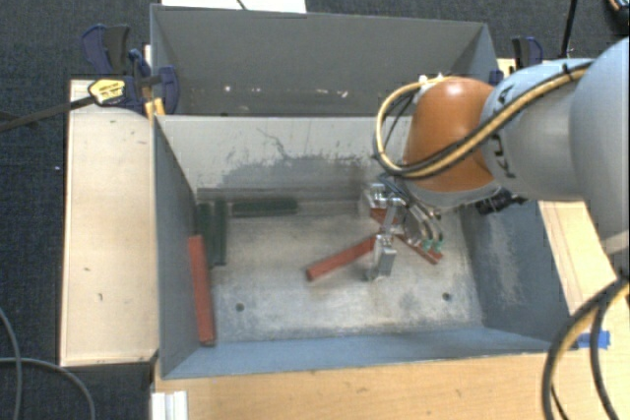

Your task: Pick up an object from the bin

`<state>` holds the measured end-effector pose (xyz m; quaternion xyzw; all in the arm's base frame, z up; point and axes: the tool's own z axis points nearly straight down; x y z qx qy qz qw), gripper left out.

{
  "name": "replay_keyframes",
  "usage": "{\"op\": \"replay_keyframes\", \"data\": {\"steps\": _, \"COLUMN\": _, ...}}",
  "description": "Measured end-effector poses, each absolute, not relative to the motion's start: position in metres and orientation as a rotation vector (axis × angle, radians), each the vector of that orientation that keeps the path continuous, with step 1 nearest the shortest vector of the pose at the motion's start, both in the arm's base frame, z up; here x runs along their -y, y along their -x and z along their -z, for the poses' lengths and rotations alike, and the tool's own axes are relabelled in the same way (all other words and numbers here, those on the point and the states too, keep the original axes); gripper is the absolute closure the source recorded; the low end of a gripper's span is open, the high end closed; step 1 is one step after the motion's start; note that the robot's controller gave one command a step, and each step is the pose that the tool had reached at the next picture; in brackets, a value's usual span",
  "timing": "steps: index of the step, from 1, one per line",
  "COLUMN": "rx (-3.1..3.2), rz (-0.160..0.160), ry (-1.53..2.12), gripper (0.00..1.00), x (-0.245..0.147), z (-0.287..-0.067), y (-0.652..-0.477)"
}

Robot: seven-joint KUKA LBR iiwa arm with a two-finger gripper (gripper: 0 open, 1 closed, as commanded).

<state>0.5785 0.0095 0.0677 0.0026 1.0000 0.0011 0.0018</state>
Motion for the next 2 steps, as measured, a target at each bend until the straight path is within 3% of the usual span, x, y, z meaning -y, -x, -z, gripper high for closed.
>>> {"op": "replay_keyframes", "data": {"steps": 1, "rx": -3.137, "rz": -0.002, "ry": -0.008, "gripper": 1.00, "x": -0.009, "z": -0.071, "y": -0.578}}
{"op": "replay_keyframes", "data": {"steps": 2, "rx": -3.062, "rz": 0.004, "ry": 0.663, "gripper": 1.00, "x": 0.024, "z": -0.208, "y": -0.572}}
